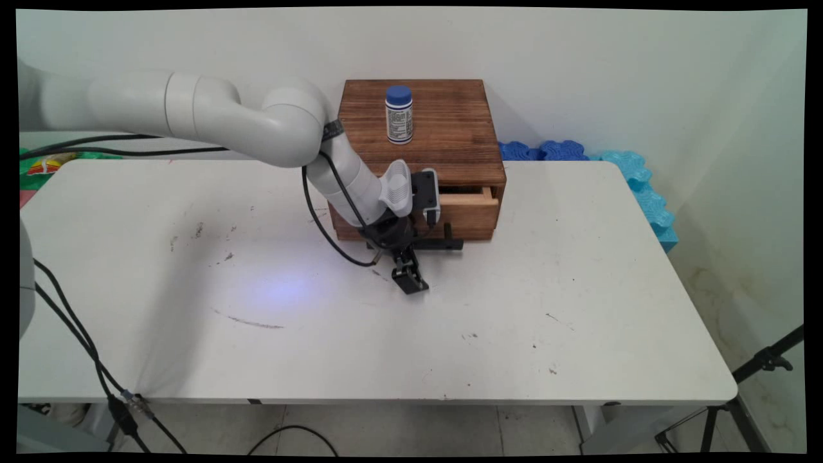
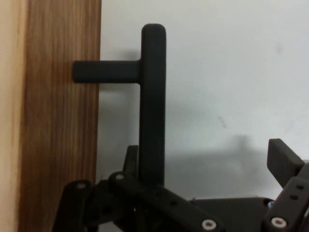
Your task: Open the drawer
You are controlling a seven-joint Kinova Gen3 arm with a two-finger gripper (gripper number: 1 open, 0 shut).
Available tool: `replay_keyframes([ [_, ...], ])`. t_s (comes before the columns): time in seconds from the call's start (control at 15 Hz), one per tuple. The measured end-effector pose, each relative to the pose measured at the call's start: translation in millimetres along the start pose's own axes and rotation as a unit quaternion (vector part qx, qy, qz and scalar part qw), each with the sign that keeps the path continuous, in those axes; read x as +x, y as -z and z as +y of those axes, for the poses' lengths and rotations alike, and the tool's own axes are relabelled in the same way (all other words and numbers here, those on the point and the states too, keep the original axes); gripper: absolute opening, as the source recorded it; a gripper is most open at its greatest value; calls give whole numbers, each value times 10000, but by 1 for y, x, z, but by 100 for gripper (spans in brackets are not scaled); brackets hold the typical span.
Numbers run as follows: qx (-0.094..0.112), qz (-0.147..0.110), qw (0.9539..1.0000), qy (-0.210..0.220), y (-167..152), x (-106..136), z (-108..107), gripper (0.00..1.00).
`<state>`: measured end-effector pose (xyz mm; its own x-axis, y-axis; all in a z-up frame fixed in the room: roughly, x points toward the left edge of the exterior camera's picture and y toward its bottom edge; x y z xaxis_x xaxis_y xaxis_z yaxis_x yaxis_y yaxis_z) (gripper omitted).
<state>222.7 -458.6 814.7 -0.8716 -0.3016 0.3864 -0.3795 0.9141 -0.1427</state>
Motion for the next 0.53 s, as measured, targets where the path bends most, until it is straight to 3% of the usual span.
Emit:
replay_keyframes([
  [0.53, -330, -13, 9995, 12, 19, 1, 51, 100],
])
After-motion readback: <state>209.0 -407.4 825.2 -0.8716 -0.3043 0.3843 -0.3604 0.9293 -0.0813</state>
